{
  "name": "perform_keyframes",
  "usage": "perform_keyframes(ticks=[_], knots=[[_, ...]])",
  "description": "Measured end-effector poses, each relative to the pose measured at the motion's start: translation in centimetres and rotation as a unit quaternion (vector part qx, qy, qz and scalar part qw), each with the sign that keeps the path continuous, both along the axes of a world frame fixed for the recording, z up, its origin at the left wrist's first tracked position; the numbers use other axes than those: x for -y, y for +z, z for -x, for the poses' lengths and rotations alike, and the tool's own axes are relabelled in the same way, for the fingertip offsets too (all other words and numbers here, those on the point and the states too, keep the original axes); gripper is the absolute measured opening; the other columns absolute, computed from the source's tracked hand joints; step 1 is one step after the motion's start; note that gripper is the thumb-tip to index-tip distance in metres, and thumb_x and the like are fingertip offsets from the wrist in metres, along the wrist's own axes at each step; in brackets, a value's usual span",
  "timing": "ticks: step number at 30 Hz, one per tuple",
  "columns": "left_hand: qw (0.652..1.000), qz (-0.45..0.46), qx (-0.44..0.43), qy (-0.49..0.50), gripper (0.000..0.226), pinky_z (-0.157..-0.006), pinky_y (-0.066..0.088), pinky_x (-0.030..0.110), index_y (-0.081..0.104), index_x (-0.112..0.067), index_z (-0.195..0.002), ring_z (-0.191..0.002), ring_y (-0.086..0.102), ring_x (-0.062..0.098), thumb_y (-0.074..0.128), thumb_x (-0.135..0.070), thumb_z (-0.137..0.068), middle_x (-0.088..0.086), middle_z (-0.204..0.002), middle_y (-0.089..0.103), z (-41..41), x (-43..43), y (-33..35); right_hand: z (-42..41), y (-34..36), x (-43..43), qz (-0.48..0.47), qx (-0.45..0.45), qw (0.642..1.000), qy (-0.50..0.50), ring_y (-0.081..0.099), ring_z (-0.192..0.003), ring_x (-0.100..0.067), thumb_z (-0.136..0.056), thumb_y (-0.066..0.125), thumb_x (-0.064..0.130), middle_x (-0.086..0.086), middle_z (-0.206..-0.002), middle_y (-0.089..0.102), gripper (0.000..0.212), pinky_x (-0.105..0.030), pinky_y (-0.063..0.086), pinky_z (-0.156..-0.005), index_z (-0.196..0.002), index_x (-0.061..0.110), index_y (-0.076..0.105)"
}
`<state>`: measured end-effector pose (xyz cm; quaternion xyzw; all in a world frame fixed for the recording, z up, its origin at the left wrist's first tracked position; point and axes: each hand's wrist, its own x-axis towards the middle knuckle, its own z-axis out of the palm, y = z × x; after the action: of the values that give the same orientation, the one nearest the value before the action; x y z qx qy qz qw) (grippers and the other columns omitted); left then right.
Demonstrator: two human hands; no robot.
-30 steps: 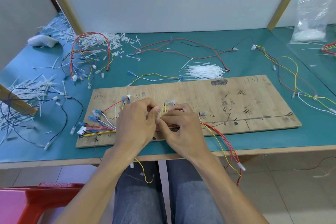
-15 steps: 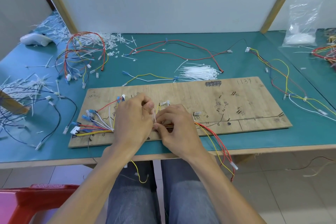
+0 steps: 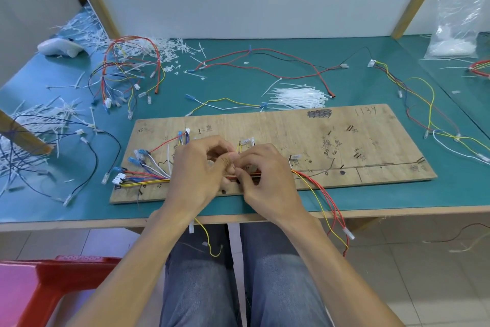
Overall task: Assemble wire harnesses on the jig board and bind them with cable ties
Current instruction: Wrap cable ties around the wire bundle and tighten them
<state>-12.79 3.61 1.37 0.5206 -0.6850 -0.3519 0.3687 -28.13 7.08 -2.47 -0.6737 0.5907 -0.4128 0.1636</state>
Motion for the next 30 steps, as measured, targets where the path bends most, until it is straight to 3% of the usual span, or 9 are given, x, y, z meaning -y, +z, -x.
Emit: perform_keyframes(ticks=[3,7,12,15,18,20,23,27,30], knots=[[0.999,0.002,-0.016,0.052,0.029,-0.058,0.065,0.037,0.074,-0.023,-0.075,-0.056,0.072,0.014,0.074,0.003,-0.087,-0.006,-0.062,0.071,1.2,0.3,-0.5,0.0,-0.3,-0.1,0.018,-0.051,0.998,0.018,0.056,-0.103,-0.024,-0.088,0.076,0.003,0.005,-0.097,0.074,0.008,-0.024,0.042,-0.091,-0.087,0.011,0.079],[0.995,0.031,-0.016,0.096,0.018,-0.063,0.063,0.044,0.076,-0.025,-0.072,-0.061,0.072,0.015,0.068,-0.009,-0.076,-0.012,-0.063,0.071,2.0,0.5,-0.9,0.0,-0.8,0.1,0.031,-0.103,0.994,0.033,0.053,-0.104,-0.031,-0.088,0.067,-0.003,0.002,-0.100,0.074,0.019,-0.034,0.047,-0.088,-0.092,0.010,0.080],[0.992,0.040,-0.018,0.122,0.029,-0.064,0.062,0.043,0.075,-0.028,-0.070,-0.062,0.071,0.012,0.071,0.000,-0.079,-0.015,-0.062,0.070,2.4,0.3,-1.0,-0.1,-0.9,0.1,0.050,-0.115,0.992,0.034,0.053,-0.105,-0.034,-0.088,0.061,0.000,0.004,-0.095,0.072,0.022,-0.039,0.050,-0.087,-0.091,0.011,0.080],[0.994,0.063,0.035,0.081,0.024,-0.069,0.059,0.040,0.075,-0.024,-0.075,-0.067,0.069,0.009,0.076,-0.001,-0.082,-0.014,-0.065,0.069,1.9,0.4,-0.5,0.2,-1.1,0.1,0.062,-0.116,0.991,0.036,0.052,-0.109,-0.033,-0.088,0.065,-0.001,0.004,-0.096,0.072,0.018,-0.037,0.049,-0.093,-0.090,0.011,0.080],[0.988,0.101,0.112,0.021,0.013,-0.076,0.055,0.039,0.072,-0.023,-0.087,-0.075,0.066,0.011,0.076,-0.012,-0.090,-0.012,-0.078,0.070,1.7,0.5,0.3,0.1,-0.8,-0.3,0.081,-0.096,0.992,0.014,0.053,-0.116,-0.033,-0.086,0.069,-0.003,0.000,-0.103,0.073,0.015,-0.035,0.046,-0.100,-0.093,0.007,0.078],[0.977,0.157,0.146,0.010,0.010,-0.084,0.053,0.040,0.071,-0.021,-0.103,-0.087,0.065,0.014,0.072,-0.016,-0.095,-0.009,-0.097,0.071,1.8,0.1,0.7,-0.1,-0.1,-0.9,0.099,-0.068,0.993,0.000,0.053,-0.120,-0.031,-0.085,0.070,-0.001,-0.002,-0.111,0.072,0.019,-0.033,0.044,-0.106,-0.101,0.005,0.077],[0.936,0.287,0.205,0.007,0.018,-0.097,0.047,0.038,0.069,-0.017,-0.116,-0.114,0.057,0.023,0.067,-0.016,-0.098,-0.004,-0.121,0.066,2.0,-0.9,0.9,1.2,1.7,-0.9,0.123,-0.007,0.991,-0.049,0.060,-0.114,-0.022,-0.084,0.071,0.003,0.002,-0.110,0.072,0.022,-0.028,0.045,-0.104,-0.103,0.010,0.079],[0.883,0.368,0.288,-0.053,0.001,-0.098,0.039,0.041,0.072,-0.018,-0.093,-0.121,0.056,0.024,0.073,-0.018,-0.092,-0.010,-0.108,0.069,2.9,-2.8,-0.3,6.5,4.2,3.7,-0.013,0.079,0.986,-0.145,0.069,-0.086,-0.003,-0.089,0.070,0.012,0.015,-0.094,0.076,0.018,-0.028,0.057,-0.088,-0.097,0.022,0.082],[0.879,0.325,0.335,-0.096,0.011,-0.094,0.037,0.039,0.075,-0.024,-0.085,-0.115,0.055,0.019,0.074,-0.030,-0.094,-0.017,-0.096,0.069,3.4,-3.6,-1.6,10.4,4.2,8.5,-0.112,0.003,0.979,-0.171,0.069,-0.082,-0.009,-0.091,0.069,0.014,0.010,-0.094,0.078,0.015,-0.032,0.058,-0.089,-0.095,0.022,0.081]])
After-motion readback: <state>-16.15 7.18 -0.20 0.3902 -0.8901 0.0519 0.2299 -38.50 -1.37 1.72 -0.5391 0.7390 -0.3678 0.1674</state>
